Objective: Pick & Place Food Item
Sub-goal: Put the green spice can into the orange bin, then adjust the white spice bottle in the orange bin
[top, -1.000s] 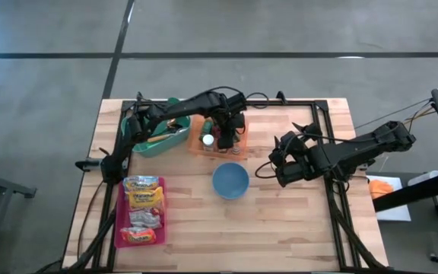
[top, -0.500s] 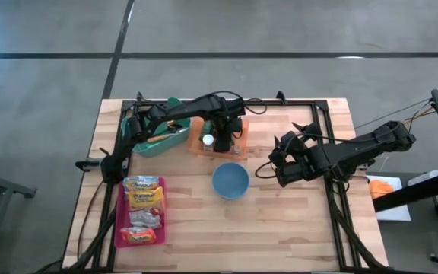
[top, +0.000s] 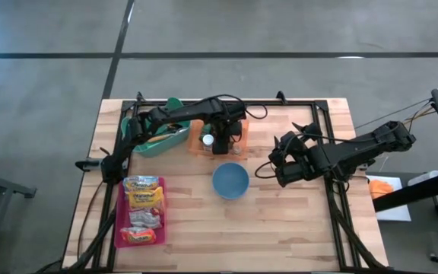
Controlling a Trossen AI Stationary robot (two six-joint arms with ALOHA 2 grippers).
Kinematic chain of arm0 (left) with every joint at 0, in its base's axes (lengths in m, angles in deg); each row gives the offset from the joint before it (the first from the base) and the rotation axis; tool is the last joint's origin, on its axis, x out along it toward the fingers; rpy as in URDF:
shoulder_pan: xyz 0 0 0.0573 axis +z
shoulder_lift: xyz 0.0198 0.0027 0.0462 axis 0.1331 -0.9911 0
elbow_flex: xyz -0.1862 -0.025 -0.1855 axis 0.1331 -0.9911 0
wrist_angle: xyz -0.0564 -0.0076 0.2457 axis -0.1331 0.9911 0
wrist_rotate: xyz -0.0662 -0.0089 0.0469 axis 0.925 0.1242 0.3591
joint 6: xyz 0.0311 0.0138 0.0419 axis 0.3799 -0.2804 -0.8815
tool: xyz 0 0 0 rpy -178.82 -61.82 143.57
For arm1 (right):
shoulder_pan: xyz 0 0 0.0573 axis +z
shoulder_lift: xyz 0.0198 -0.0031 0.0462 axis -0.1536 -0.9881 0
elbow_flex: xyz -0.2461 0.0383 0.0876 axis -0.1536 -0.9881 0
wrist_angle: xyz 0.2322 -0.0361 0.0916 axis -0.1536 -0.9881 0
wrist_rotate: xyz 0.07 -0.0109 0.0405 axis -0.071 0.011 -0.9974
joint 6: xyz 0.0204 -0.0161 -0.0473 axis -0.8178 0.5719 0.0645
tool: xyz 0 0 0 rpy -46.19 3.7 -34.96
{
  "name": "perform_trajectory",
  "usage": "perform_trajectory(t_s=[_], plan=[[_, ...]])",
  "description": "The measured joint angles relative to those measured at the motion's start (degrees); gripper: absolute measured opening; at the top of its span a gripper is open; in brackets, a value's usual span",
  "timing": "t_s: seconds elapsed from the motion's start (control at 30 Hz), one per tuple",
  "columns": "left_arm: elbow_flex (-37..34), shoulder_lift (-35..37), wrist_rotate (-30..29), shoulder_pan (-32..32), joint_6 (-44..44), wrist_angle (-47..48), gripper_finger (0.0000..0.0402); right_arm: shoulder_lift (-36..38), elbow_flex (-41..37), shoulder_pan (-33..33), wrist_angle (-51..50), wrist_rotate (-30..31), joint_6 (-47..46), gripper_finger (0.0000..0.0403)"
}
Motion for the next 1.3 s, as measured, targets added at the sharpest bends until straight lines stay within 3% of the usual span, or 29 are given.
perform_trajectory(t_s=[0.1, 0.3, 0.47, 0.63, 1.0, 1.13, 1.3], plan=[[-0.9, -0.1, 0.0, -0.1, 0.2, 0.0, 0.0123, 0.0, 0.0, 0.0, 0.2, 0.0, 0.7, 0.0370], [-1.3, -0.1, 0.0, -0.1, 2.3, -0.7, 0.0210, 0.0, 0.0, 0.0, 0.5, 0.0, 1.1, 0.0370], [-0.9, -0.1, -2.6, -0.1, 3.5, -1.5, 0.0246, 0.0, 0.0, 0.0, 0.5, 0.0, 1.1, 0.0370], [1.1, 0.3, -8.4, 0.0, 7.3, -0.8, 0.0253, 0.0, 0.0, 0.0, 0.7, 0.0, 1.0, 0.0370], [0.9, 8.3, -8.8, 0.1, 18.8, 2.6, 0.0255, 0.0, -0.1, -0.3, 1.1, 0.1, 1.0, 0.0370], [-4.7, 13.0, -10.0, 0.1, 20.6, 0.5, 0.0255, 0.0, -0.2, -0.4, 2.2, 0.1, 0.8, 0.0370], [-15.9, 20.7, -16.5, 1.0, 27.2, -3.3, 0.0255, 0.0, -0.4, -0.4, 3.3, 0.0, -2.5, 0.0370]])
